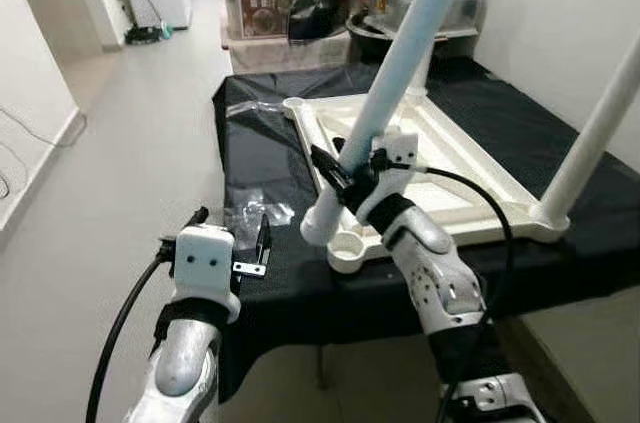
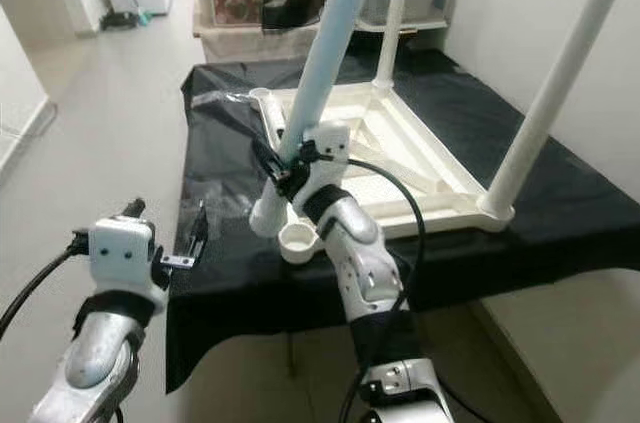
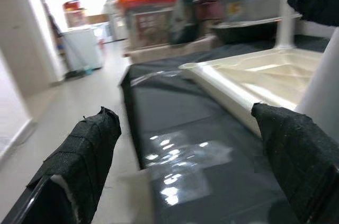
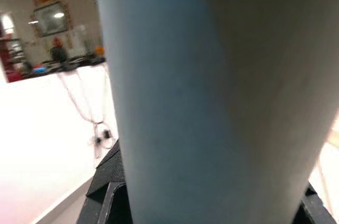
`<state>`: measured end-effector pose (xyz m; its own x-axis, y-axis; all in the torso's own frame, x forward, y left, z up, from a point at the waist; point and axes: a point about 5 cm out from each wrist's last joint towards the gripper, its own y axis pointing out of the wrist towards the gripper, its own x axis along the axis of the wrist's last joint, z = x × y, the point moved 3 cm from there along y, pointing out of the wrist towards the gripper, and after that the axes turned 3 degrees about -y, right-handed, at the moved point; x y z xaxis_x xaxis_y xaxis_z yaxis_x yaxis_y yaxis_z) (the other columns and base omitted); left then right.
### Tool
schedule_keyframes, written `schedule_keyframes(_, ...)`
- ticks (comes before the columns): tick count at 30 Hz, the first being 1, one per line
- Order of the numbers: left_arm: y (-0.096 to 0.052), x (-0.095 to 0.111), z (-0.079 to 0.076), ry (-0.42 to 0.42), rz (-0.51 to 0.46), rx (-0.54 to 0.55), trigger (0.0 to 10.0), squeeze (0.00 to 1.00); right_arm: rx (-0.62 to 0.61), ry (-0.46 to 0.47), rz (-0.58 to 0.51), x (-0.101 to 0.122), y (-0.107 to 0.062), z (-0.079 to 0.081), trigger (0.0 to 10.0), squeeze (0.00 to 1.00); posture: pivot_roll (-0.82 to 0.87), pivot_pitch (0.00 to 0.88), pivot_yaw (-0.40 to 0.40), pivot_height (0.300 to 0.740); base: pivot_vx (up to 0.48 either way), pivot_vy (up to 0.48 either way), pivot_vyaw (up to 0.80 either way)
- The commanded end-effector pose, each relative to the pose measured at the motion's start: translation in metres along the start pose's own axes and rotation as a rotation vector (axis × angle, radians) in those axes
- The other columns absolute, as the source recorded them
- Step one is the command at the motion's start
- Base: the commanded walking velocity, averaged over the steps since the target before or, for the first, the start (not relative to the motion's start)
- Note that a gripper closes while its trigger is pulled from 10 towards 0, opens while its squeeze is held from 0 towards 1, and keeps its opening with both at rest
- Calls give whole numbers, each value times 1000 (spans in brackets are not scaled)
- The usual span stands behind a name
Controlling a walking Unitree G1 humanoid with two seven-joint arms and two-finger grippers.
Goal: Building children table
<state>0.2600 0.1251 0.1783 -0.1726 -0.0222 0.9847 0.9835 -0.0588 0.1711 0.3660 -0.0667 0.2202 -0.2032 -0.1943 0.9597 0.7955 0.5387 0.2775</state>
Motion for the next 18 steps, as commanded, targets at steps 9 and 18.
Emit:
schedule_keyframes(9, -3, 0, 0, -8, 12, 34, 10000, 0, -42, 14, -17, 1, -6, 3, 10000, 0, -6, 0, 2, 740, 0, 0, 394)
schedule_keyframes(18, -2, 1, 4, 1, 12, 56, 10000, 0, -39, -4, -6, 0, -6, 4, 10000, 0, -3, 0, -3, 740, 0, 0, 0)
